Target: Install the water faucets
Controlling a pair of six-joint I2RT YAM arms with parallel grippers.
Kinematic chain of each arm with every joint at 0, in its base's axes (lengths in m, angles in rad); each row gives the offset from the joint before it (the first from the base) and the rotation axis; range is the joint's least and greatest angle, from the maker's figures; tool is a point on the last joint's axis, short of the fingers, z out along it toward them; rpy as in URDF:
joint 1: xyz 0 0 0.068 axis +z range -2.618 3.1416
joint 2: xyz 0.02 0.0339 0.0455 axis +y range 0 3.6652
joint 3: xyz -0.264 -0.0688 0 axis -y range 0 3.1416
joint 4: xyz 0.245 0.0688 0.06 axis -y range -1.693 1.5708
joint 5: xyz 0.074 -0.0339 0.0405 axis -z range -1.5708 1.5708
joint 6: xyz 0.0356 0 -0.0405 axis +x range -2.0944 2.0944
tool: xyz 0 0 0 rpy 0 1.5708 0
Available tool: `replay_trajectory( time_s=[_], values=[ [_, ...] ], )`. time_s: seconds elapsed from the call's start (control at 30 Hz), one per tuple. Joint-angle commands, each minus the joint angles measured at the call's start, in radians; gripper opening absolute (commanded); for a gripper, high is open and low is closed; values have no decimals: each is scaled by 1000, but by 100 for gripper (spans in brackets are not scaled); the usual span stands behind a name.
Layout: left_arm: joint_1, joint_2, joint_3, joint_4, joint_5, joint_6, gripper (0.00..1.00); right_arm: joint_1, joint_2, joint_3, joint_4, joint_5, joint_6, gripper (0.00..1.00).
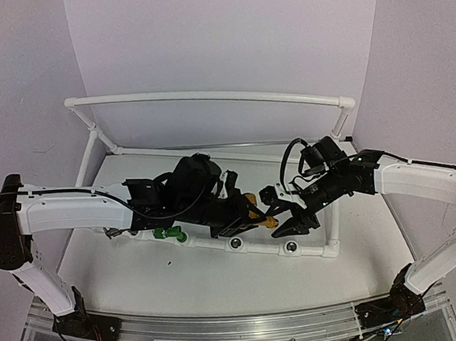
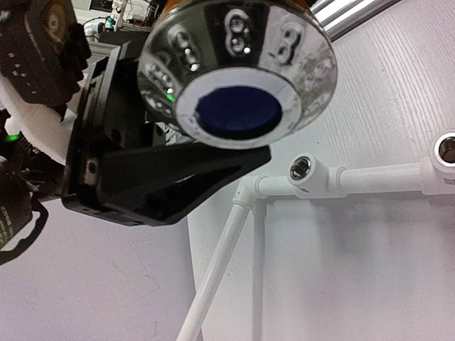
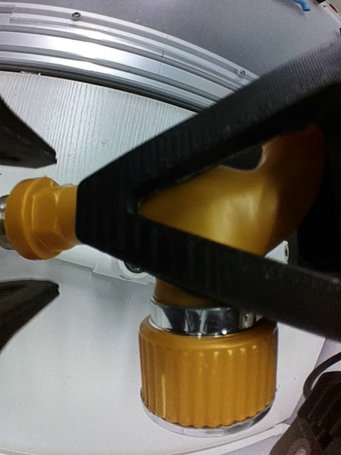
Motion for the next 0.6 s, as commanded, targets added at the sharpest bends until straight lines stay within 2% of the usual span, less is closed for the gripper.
replay_trajectory(
  time_s=[0.0,0.03,0.1,0.17,0.37,0.47,0.57],
  values=[
    [5,-77,-30,-85,-122,-31,0,0,-3,17,7,75,72,71],
    [6,-87,-33,-116,-145,-39,0,-5,-9,3,7,91,80,73],
    [-4,-92,-15,-200,-220,-44,0,-9,-18,-39,11,135,82,90],
    [-34,-73,46,-326,-318,-43,0,-8,-14,-84,19,197,90,98],
    [-93,110,331,-721,-493,-88,0,-9,28,-192,107,321,146,98],
    [-112,158,380,-750,-532,-97,0,-9,35,-227,151,346,147,96],
    [-112,159,362,-725,-543,-115,0,-9,42,-257,199,373,131,92]
  ],
)
